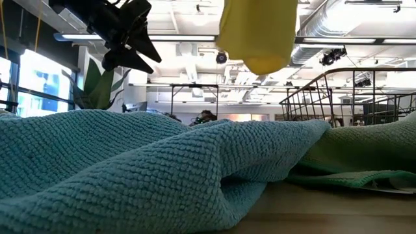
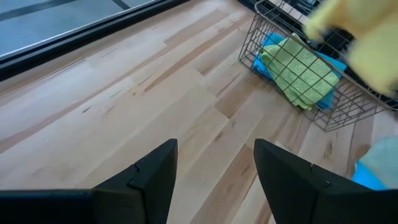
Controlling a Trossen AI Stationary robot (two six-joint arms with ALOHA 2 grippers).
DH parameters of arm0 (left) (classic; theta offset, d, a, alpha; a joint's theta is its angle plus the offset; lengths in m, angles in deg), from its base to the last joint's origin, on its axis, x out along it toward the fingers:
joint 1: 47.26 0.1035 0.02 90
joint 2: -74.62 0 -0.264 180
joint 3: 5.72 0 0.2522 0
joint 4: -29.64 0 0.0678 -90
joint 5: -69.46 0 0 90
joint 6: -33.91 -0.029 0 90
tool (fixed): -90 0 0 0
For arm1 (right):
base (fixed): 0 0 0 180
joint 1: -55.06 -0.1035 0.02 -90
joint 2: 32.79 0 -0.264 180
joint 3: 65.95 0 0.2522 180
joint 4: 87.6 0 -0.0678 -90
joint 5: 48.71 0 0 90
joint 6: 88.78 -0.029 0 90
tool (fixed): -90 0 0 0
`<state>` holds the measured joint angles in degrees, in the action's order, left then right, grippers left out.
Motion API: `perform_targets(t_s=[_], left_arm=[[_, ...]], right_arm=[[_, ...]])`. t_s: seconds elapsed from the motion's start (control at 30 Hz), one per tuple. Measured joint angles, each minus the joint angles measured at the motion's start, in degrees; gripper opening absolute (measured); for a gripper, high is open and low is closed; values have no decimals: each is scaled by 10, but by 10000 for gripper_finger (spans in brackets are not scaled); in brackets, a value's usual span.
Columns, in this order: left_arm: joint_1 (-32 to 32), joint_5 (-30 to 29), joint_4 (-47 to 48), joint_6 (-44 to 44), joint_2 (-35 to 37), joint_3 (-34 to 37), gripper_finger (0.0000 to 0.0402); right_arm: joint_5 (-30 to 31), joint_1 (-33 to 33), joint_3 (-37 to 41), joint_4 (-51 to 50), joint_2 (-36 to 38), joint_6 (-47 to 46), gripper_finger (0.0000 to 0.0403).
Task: Fold microfiber towels
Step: Stack the folded yellow microfiber cloth into the wire basket
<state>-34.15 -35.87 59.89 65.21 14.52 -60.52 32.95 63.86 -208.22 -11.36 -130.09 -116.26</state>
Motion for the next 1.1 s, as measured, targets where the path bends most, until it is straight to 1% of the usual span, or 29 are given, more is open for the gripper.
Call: perform_targets(t_s=[0.13, 0.27, 0.43, 0.53, 0.63, 0.77, 0.87, 1.03, 1.1], left_arm=[[0, 2, 0, 3, 0, 0, 202], [0, 2, 0, 16, 0, 0, 202], [-1, 2, 0, 31, 0, 0, 202], [-5, 2, 0, 36, 0, 0, 202], [-10, 2, 0, 41, 0, 0, 202], [-21, -4, -2, 51, 0, 0, 202], [-28, -9, -5, 61, 0, 0, 202], [-41, -24, -5, 89, 0, 0, 202], [-46, -25, -5, 97, 0, 0, 202]], right_arm=[[-52, -2, 0, 0, 0, -26, 0], [-51, 1, 0, 0, 0, -34, 0], [28, 9, 0, 0, 0, -25, 0], [35, 16, 0, 0, 7, -9, 0], [37, 25, 0, 0, 35, -7, 0], [82, 37, 1, 0, 71, -10, 0], [89, 42, 55, 2, 103, -10, 0], [82, 41, 244, -2, 181, -23, 0], [97, 41, 301, -1, 218, -23, 0]])
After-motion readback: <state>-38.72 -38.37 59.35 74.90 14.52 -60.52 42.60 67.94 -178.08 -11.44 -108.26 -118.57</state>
